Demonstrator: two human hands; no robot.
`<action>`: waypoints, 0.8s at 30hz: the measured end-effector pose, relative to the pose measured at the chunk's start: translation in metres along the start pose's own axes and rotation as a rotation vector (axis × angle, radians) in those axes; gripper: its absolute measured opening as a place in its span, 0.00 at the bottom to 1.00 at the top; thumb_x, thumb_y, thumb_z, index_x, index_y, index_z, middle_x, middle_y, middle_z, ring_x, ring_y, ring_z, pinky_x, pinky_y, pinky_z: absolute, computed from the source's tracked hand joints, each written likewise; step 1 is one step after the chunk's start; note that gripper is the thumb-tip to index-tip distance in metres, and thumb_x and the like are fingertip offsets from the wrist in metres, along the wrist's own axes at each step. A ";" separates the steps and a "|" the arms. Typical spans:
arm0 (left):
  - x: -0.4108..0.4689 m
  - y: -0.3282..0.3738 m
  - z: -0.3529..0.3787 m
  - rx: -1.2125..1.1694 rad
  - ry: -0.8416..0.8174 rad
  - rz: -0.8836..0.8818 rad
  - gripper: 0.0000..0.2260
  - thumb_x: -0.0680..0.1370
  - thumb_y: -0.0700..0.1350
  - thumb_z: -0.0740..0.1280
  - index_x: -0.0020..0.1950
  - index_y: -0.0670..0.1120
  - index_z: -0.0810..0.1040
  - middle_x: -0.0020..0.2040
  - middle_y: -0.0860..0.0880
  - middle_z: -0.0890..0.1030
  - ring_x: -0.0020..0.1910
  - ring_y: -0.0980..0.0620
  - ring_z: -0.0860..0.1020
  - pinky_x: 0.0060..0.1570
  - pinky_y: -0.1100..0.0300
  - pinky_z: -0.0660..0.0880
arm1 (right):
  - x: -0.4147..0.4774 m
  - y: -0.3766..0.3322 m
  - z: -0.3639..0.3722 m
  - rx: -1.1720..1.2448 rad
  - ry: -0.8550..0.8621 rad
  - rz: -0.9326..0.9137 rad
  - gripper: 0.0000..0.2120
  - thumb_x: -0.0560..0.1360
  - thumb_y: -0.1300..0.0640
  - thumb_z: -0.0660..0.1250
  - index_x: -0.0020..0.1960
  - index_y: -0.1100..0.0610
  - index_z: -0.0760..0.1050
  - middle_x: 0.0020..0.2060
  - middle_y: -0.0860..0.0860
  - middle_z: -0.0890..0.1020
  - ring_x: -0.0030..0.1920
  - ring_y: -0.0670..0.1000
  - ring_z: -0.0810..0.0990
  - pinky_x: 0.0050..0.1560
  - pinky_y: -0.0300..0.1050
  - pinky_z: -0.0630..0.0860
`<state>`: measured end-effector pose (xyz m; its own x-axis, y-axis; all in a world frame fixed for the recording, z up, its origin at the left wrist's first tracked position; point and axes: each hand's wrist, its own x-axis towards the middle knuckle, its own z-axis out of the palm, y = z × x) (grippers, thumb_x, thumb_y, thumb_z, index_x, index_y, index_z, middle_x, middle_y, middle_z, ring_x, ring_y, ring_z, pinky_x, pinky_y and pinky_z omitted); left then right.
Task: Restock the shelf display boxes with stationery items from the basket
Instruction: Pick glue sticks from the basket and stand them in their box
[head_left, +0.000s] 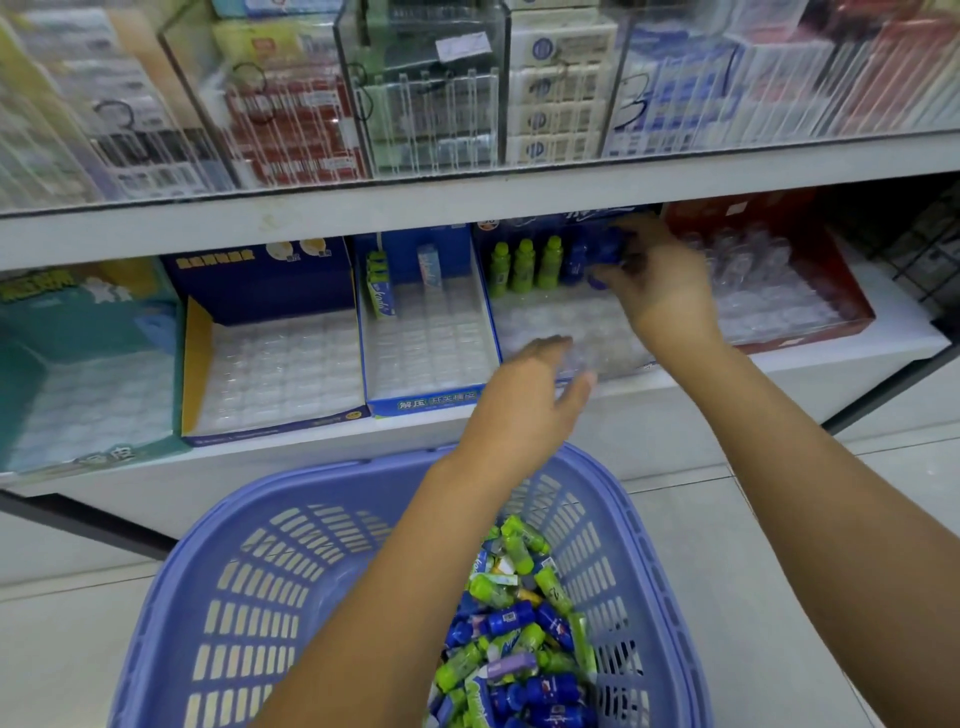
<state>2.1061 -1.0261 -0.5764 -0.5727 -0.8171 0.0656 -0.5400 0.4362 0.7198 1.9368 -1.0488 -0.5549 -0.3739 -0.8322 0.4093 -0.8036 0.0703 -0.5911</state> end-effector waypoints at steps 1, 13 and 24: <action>-0.003 -0.001 0.006 0.095 -0.060 0.043 0.23 0.80 0.48 0.61 0.75 0.44 0.63 0.74 0.47 0.65 0.75 0.51 0.60 0.70 0.61 0.58 | 0.011 0.009 0.004 0.010 0.024 0.087 0.18 0.73 0.60 0.69 0.62 0.60 0.73 0.49 0.59 0.82 0.48 0.57 0.81 0.46 0.42 0.74; -0.011 -0.016 0.022 0.397 -0.150 0.178 0.28 0.81 0.48 0.58 0.78 0.44 0.50 0.79 0.48 0.50 0.77 0.52 0.48 0.74 0.61 0.40 | 0.056 0.040 0.040 -0.210 -0.115 0.198 0.17 0.74 0.61 0.66 0.63 0.61 0.72 0.57 0.61 0.80 0.56 0.62 0.78 0.54 0.50 0.74; -0.036 -0.020 0.019 0.110 0.037 0.186 0.21 0.80 0.42 0.60 0.73 0.45 0.65 0.74 0.48 0.65 0.73 0.53 0.61 0.69 0.68 0.53 | 0.016 0.006 0.014 -0.282 -0.188 0.193 0.16 0.75 0.61 0.66 0.60 0.65 0.72 0.56 0.62 0.79 0.57 0.61 0.77 0.54 0.47 0.72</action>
<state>2.1263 -0.9980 -0.6066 -0.6469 -0.7310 0.2170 -0.4922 0.6176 0.6134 1.9330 -1.0698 -0.5616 -0.4604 -0.8733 0.1593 -0.8323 0.3622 -0.4197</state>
